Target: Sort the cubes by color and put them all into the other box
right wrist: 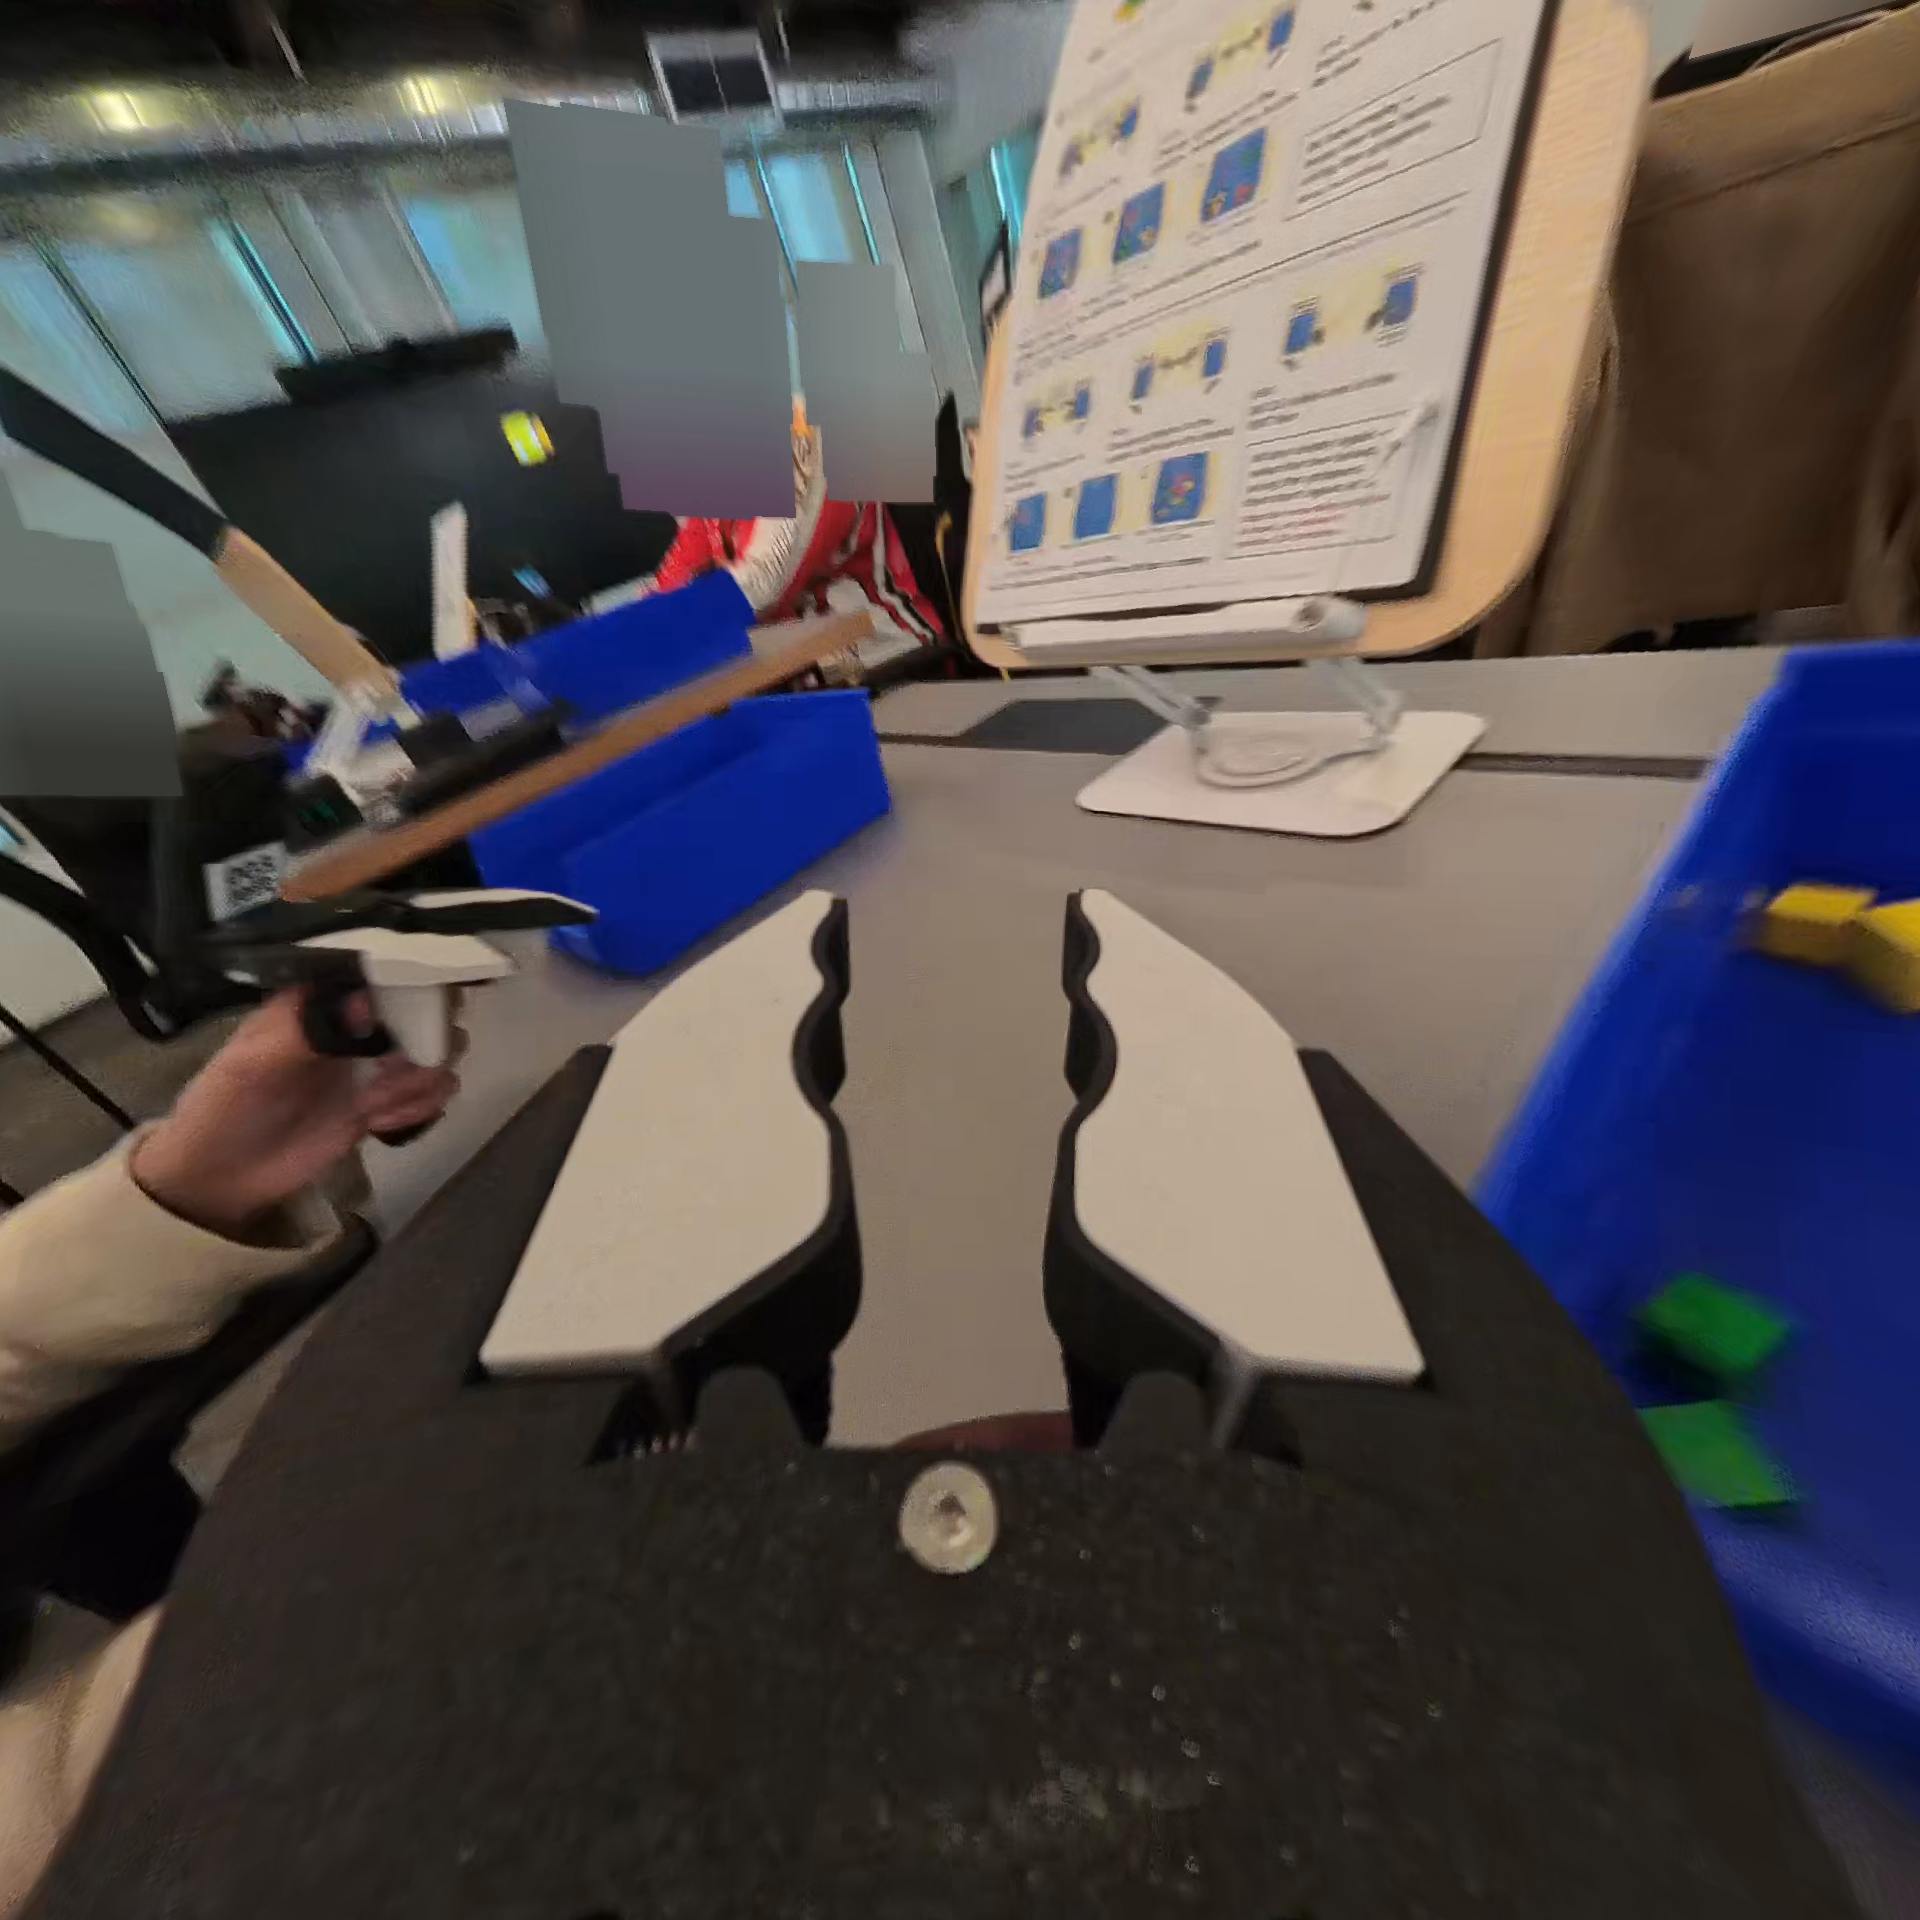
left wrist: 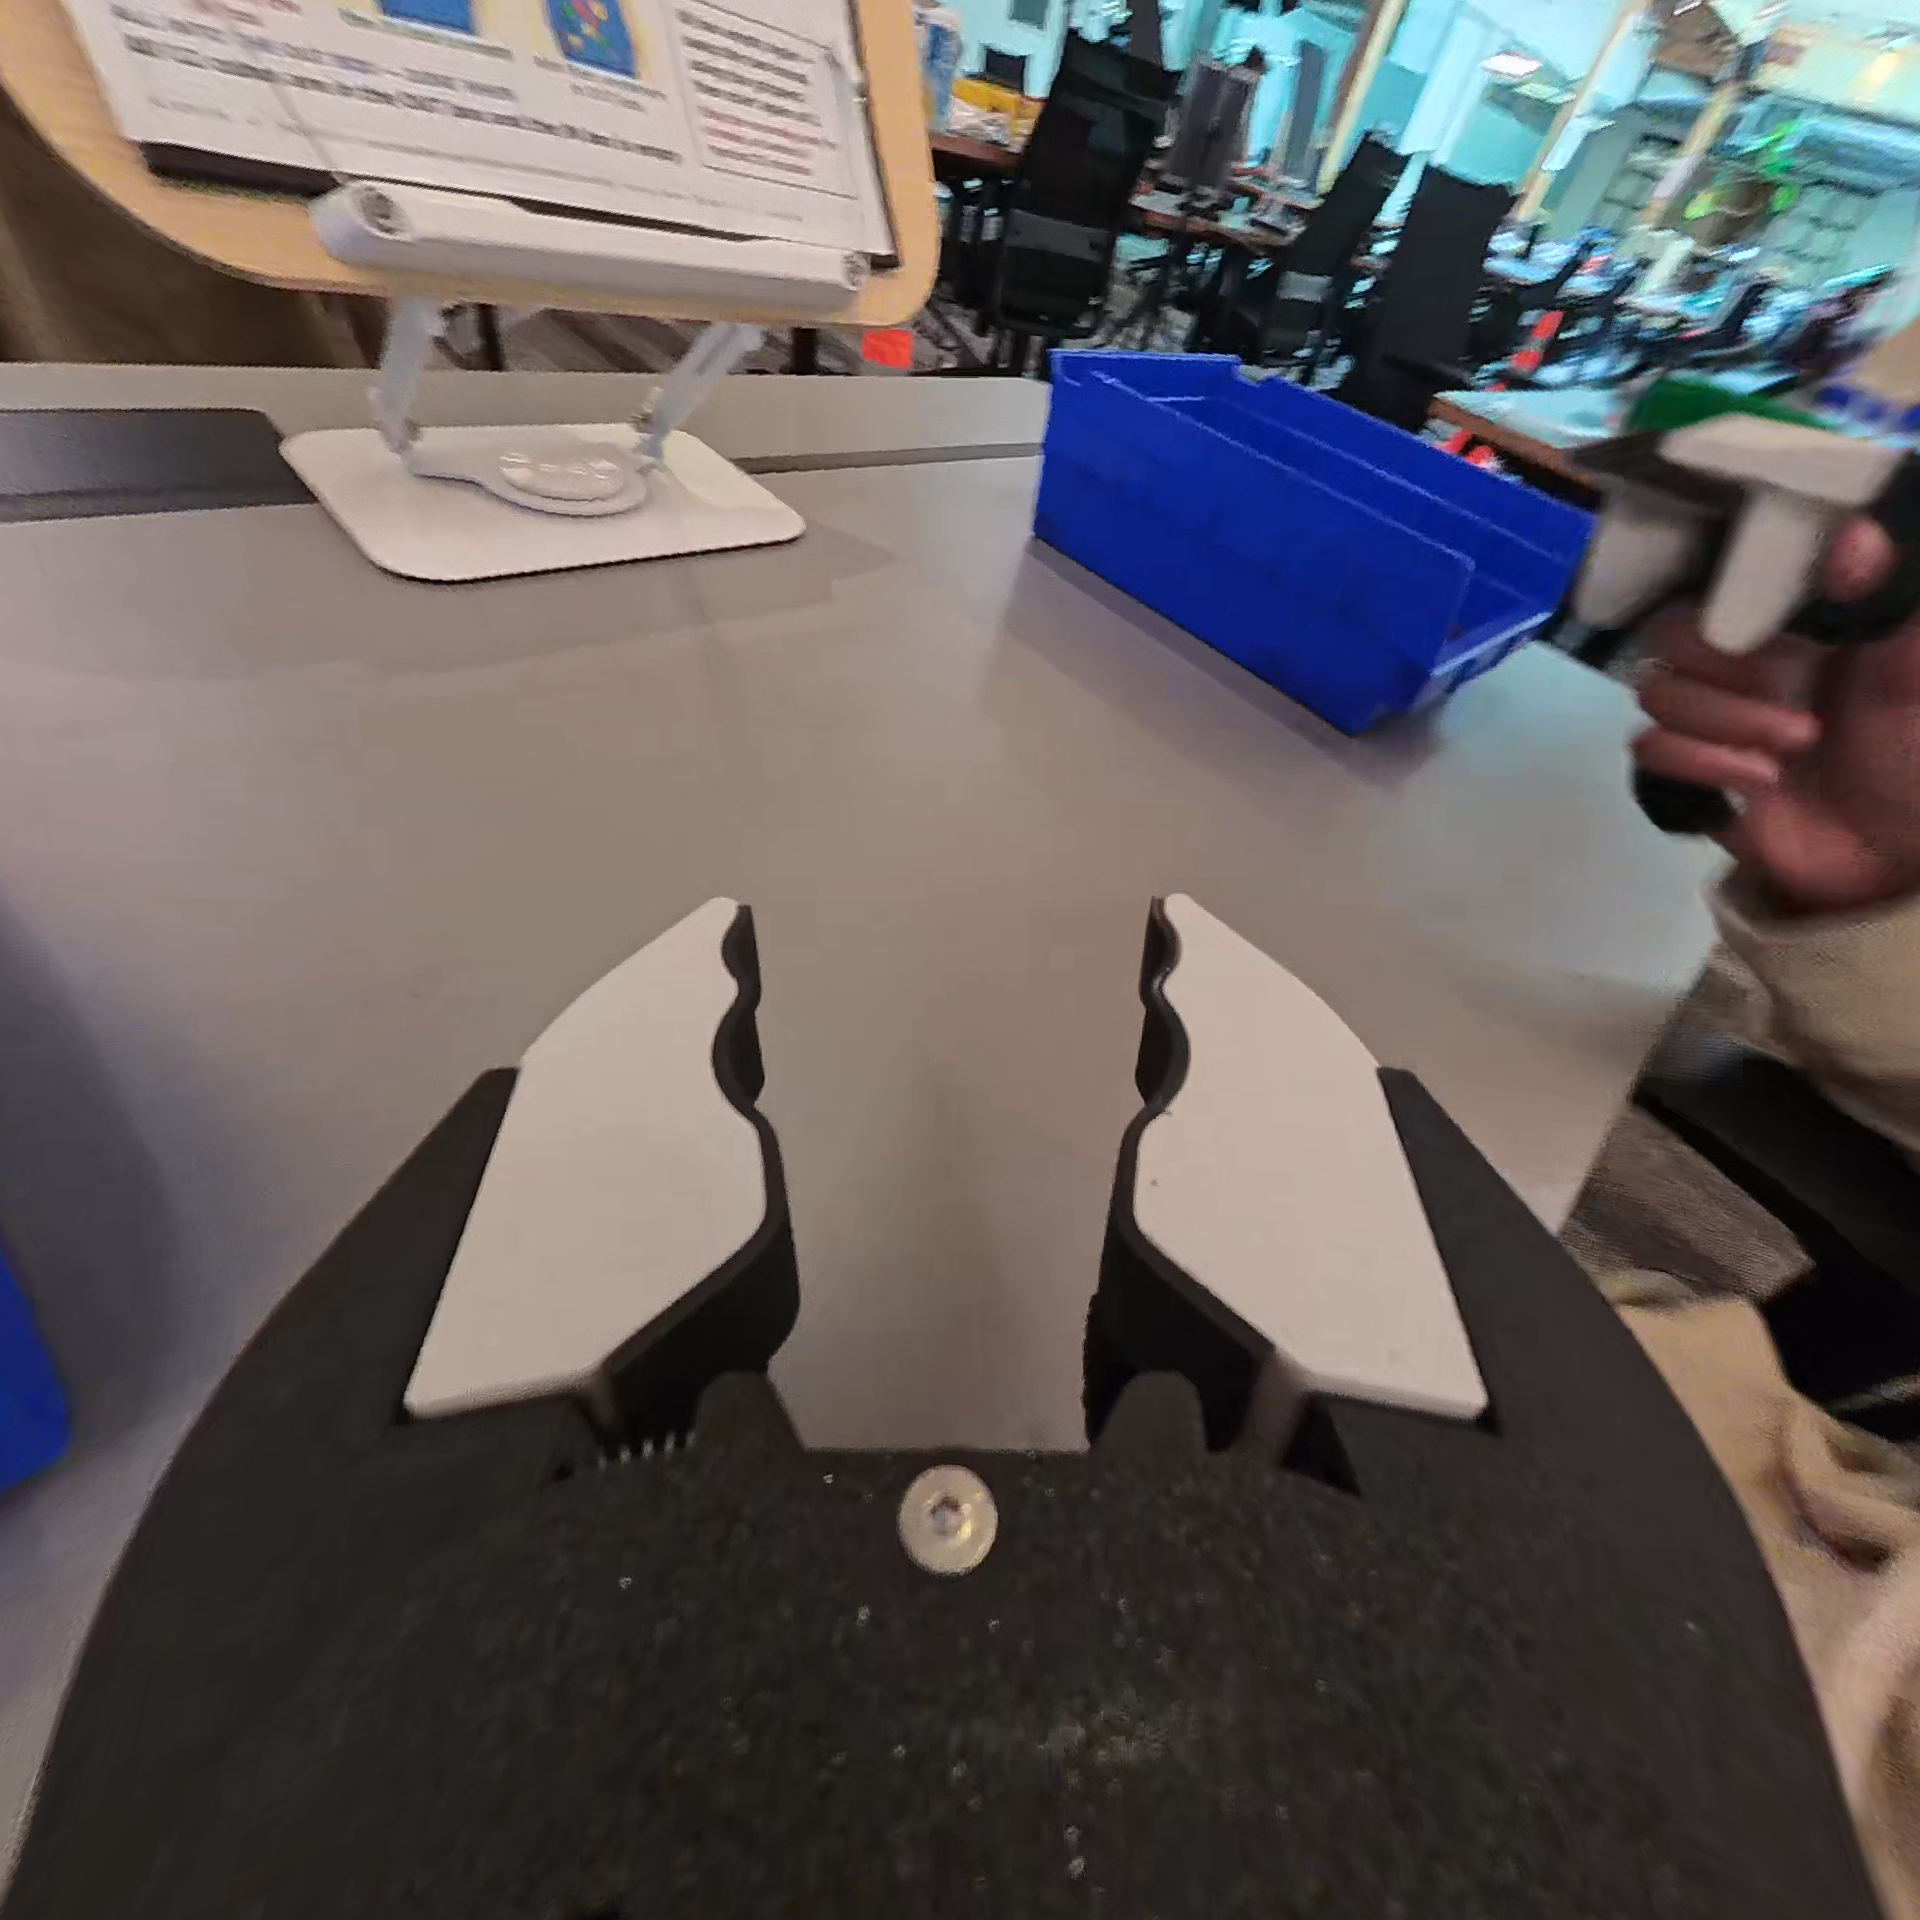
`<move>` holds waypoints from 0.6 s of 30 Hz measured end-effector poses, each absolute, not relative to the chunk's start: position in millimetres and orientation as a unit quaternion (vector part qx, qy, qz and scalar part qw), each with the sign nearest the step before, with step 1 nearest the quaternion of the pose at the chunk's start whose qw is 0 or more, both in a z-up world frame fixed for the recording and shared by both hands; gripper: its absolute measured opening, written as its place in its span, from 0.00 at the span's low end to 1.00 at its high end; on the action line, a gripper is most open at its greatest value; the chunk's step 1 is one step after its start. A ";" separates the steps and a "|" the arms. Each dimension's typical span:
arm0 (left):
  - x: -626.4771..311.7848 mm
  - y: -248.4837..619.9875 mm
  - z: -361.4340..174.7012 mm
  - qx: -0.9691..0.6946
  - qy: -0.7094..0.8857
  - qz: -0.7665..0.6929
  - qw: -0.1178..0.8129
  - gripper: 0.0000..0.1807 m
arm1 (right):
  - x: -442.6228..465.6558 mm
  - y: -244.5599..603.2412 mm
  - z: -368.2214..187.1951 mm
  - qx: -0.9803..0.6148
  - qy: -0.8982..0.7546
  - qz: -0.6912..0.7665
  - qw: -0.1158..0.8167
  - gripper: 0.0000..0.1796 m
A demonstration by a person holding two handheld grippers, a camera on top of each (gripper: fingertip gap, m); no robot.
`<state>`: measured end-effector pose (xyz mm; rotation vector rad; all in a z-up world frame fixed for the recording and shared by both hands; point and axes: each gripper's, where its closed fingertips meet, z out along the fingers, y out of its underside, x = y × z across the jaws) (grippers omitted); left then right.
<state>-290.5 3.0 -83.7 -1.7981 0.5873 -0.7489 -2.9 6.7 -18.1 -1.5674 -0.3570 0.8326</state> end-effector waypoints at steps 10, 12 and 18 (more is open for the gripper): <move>-310.9 -6.9 -103.7 -0.780 0.237 -0.204 0.542 0.37 | -74.1 -38.7 -80.8 -0.722 -0.211 0.298 0.587 0.21; -315.9 -10.5 -102.2 -0.780 0.233 -0.203 0.544 0.38 | -79.2 -39.1 -84.7 -0.726 -0.220 0.299 0.579 0.21; -392.0 4.8 -76.3 -0.808 0.145 -0.117 0.559 0.35 | -80.9 -39.7 -89.0 -0.733 -0.226 0.292 0.571 0.21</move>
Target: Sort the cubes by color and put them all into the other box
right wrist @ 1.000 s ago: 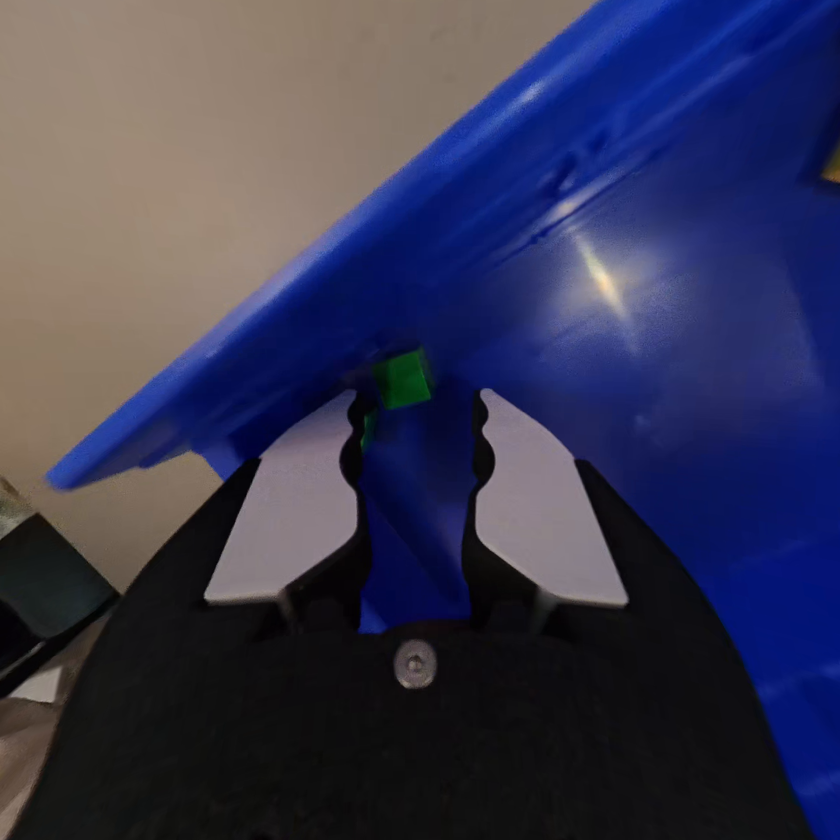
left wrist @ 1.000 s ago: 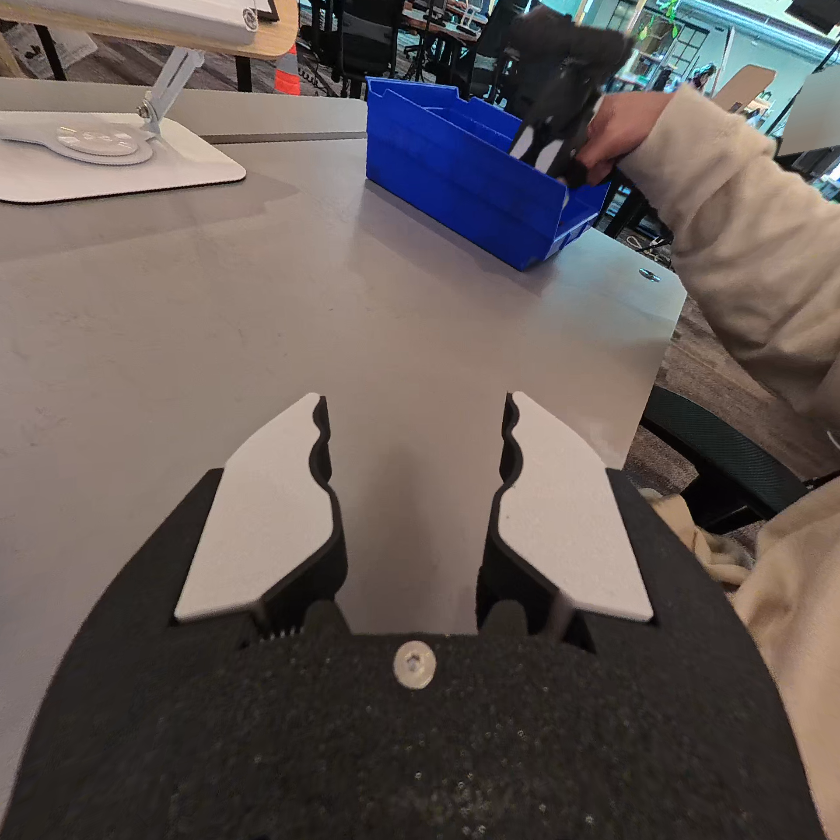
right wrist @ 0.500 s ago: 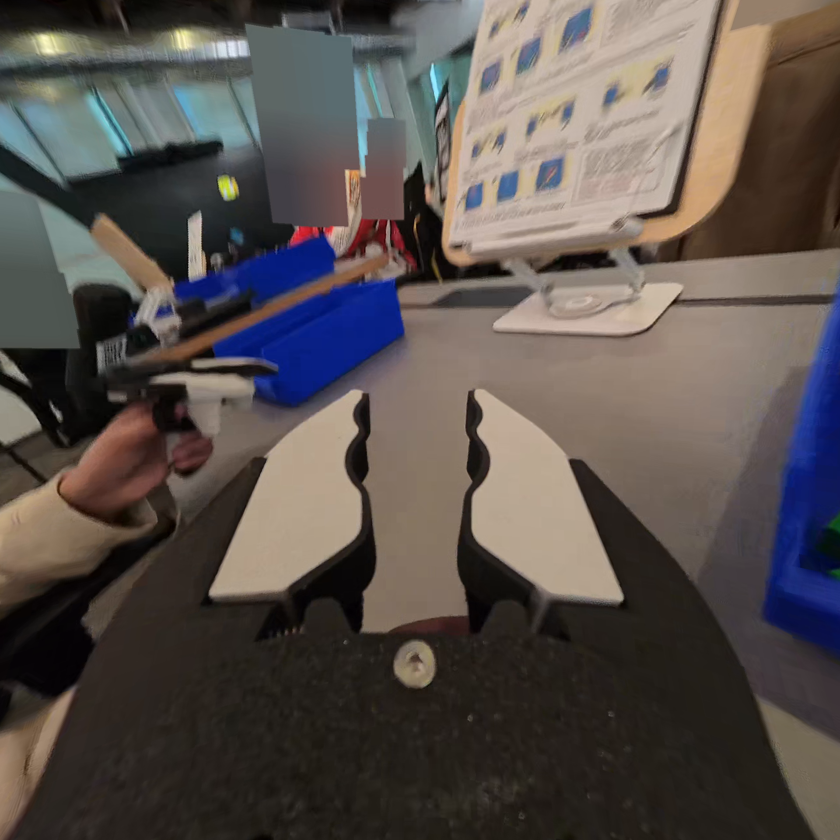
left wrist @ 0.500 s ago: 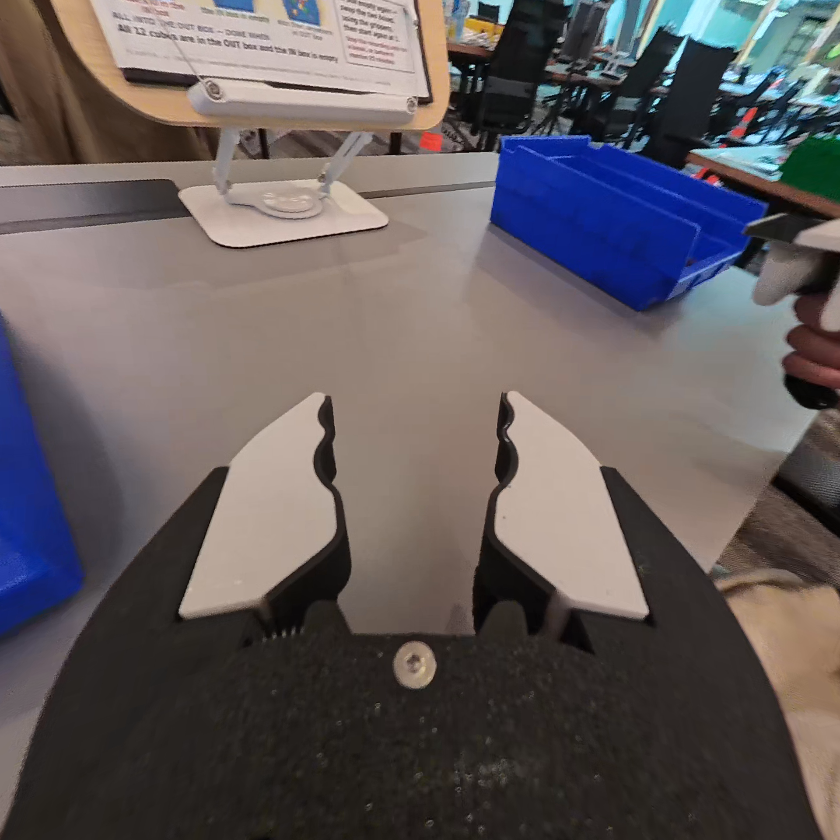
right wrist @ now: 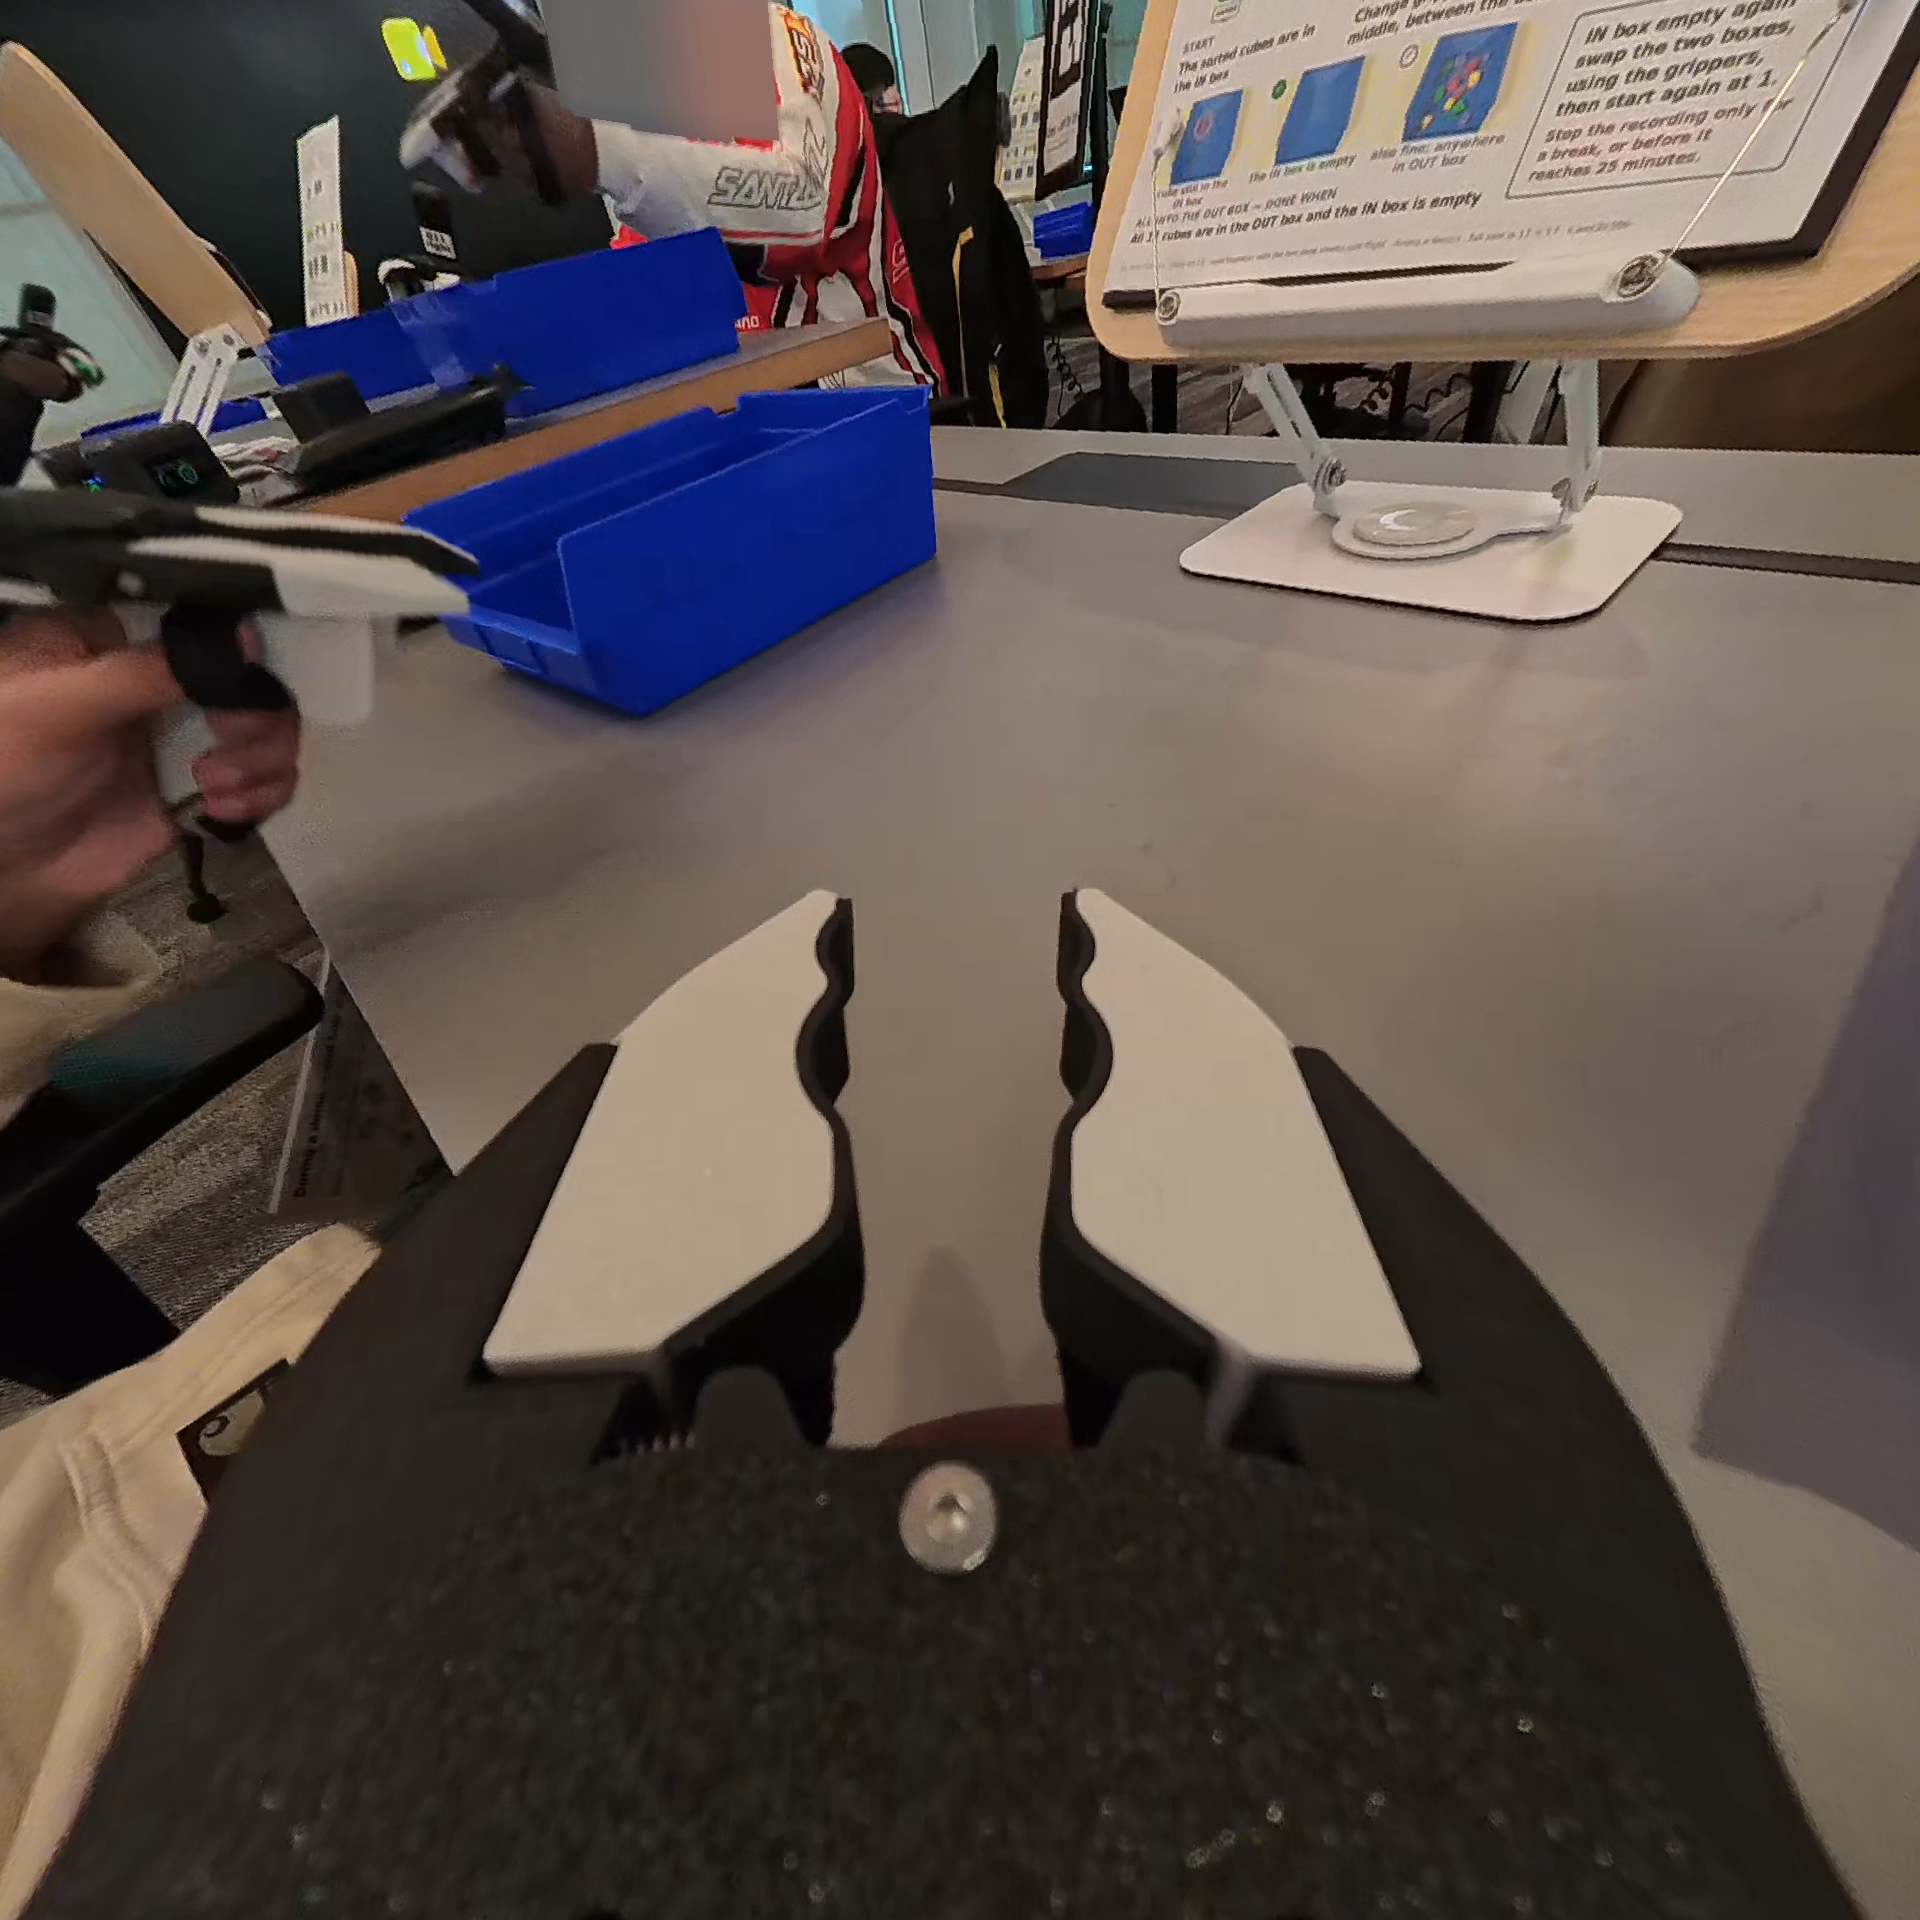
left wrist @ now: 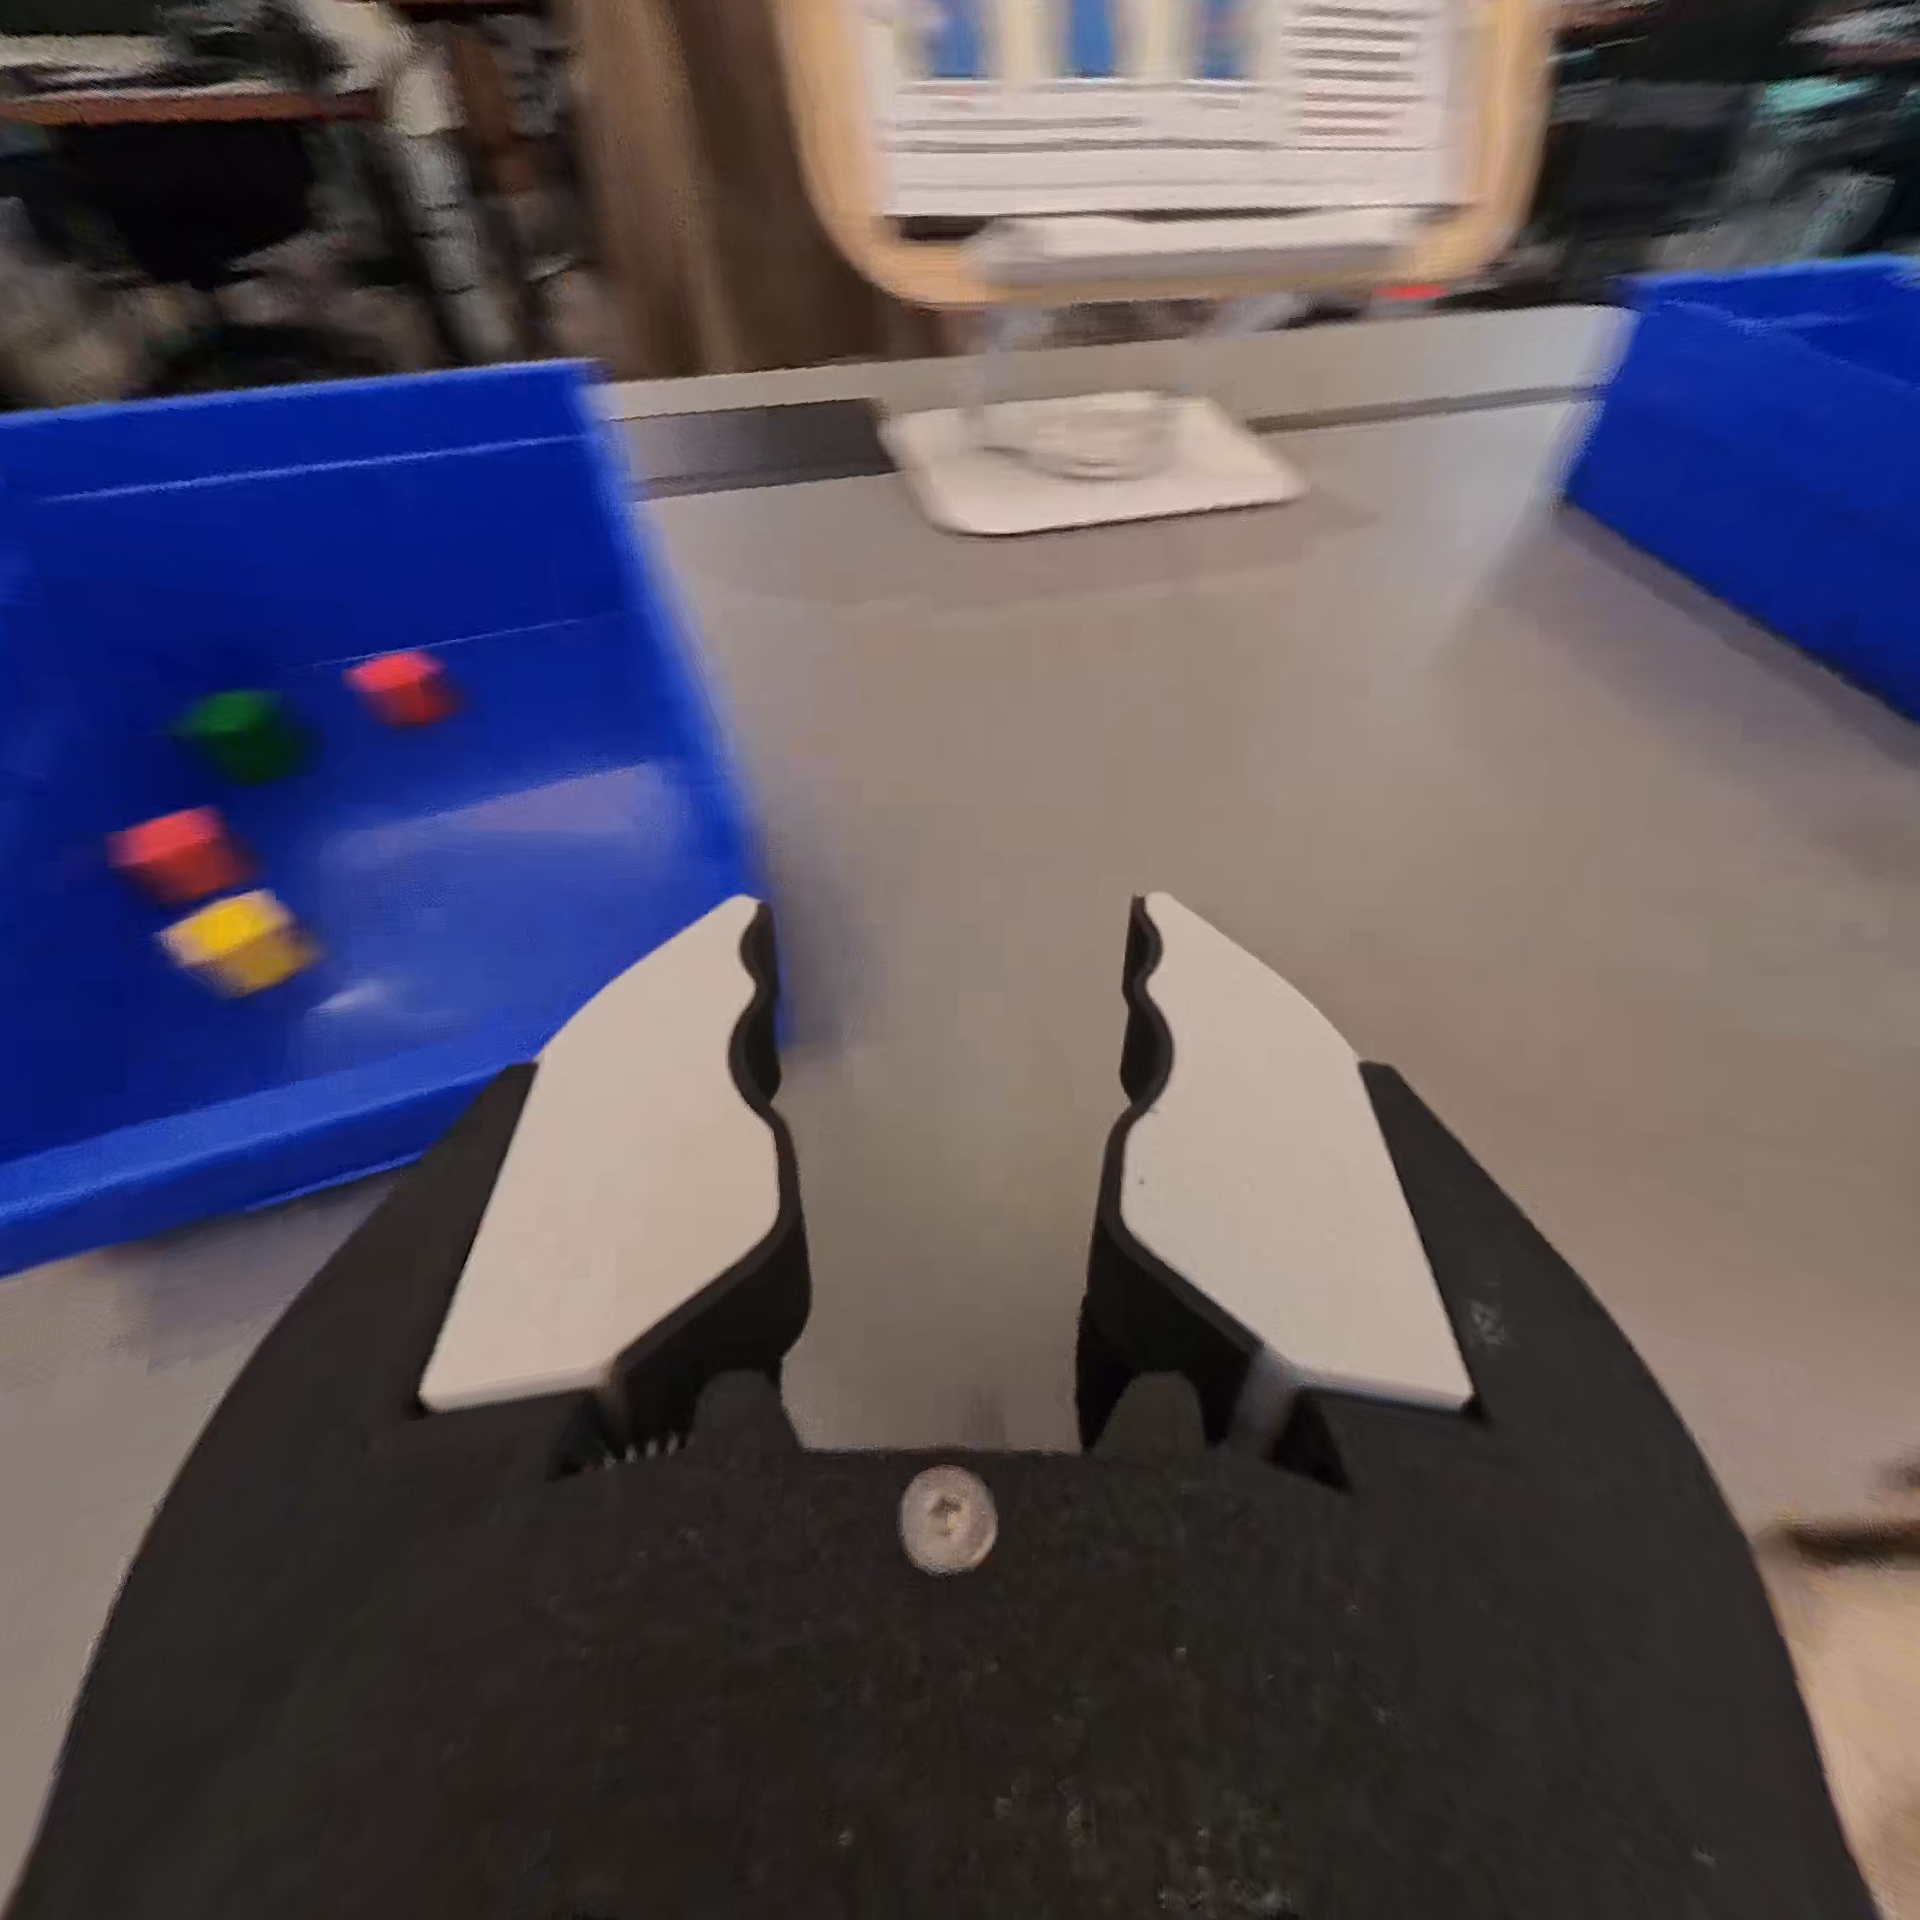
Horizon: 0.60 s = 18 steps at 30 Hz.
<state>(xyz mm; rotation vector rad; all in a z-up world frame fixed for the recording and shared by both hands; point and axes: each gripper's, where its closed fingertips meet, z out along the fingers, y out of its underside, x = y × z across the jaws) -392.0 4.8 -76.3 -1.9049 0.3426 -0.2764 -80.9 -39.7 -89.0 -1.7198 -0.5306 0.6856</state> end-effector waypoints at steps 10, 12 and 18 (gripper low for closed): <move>-568.3 128.8 -129.6 -0.942 -0.089 -0.009 0.325 0.32 | -92.9 -46.8 -88.5 -0.728 -0.245 0.330 0.548 0.21; -579.0 136.9 -147.9 -0.953 -0.104 0.008 0.285 0.26 | -94.9 -50.6 -89.1 -0.726 -0.257 0.325 0.548 0.21; -591.0 147.9 -181.8 -0.964 -0.159 0.000 0.213 0.21 | -95.5 -55.8 -87.9 -0.722 -0.276 0.322 0.547 0.20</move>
